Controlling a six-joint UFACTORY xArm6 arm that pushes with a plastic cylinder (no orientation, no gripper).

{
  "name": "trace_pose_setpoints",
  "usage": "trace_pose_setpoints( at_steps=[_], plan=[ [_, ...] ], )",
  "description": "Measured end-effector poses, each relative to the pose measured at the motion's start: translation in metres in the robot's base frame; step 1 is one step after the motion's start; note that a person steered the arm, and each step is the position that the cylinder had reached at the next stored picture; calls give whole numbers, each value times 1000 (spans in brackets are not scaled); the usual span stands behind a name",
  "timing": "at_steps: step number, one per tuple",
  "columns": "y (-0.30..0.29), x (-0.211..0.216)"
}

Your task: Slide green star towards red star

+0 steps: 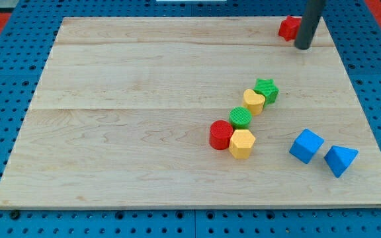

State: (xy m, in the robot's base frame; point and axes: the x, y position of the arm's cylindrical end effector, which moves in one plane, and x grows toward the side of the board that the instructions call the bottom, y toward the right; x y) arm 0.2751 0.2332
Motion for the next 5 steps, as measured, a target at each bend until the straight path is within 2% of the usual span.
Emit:
trace_pose_setpoints(
  at_steps=[1,2,3,4,5],
  plan=[
    [16,-13],
    [-24,-36],
    [-18,36],
    [2,134],
    [-52,178]
  ],
)
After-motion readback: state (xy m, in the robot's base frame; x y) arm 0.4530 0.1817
